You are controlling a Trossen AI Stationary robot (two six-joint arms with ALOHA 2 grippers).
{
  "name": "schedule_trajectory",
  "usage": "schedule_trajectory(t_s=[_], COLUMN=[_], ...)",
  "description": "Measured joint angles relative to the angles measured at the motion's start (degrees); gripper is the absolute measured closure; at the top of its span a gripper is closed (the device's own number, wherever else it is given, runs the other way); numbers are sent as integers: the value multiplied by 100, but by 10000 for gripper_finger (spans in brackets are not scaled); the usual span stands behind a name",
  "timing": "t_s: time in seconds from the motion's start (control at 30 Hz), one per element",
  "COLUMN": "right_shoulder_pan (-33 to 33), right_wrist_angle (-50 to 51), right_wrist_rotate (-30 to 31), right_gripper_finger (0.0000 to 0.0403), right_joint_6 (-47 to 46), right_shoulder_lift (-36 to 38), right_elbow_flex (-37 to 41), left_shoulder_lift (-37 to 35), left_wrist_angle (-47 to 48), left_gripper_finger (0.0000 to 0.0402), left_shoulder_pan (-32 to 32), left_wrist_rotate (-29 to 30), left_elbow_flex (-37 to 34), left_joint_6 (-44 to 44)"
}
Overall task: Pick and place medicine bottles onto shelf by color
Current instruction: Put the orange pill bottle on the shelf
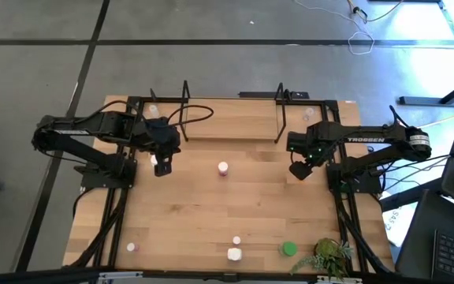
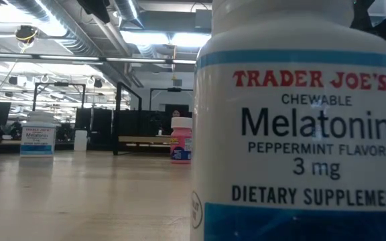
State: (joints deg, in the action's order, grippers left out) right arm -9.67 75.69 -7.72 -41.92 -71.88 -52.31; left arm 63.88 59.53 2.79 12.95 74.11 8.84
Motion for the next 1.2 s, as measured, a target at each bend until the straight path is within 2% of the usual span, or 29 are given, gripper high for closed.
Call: schedule_trajectory(t_s=[0.43,0.7,1.2], right_shoulder_pan=[0,0,-2], right_wrist_angle=[-414,-503,-721], right_wrist_rotate=[46,11,205], right_gripper_finger=[149,149,149], right_joint_6=[-135,-143,-118], right_shoulder_lift=[0,-2,-2], right_elbow_flex=[32,477,485], left_shoulder_lift=[0,0,0], left_wrist_angle=[-1,-2,-2], left_gripper_finger=[401,401,401], left_shoulder_pan=[0,0,0], left_wrist_rotate=[0,0,0], left_elbow_flex=[0,0,0], left_joint_6=[-2,-2,-2])
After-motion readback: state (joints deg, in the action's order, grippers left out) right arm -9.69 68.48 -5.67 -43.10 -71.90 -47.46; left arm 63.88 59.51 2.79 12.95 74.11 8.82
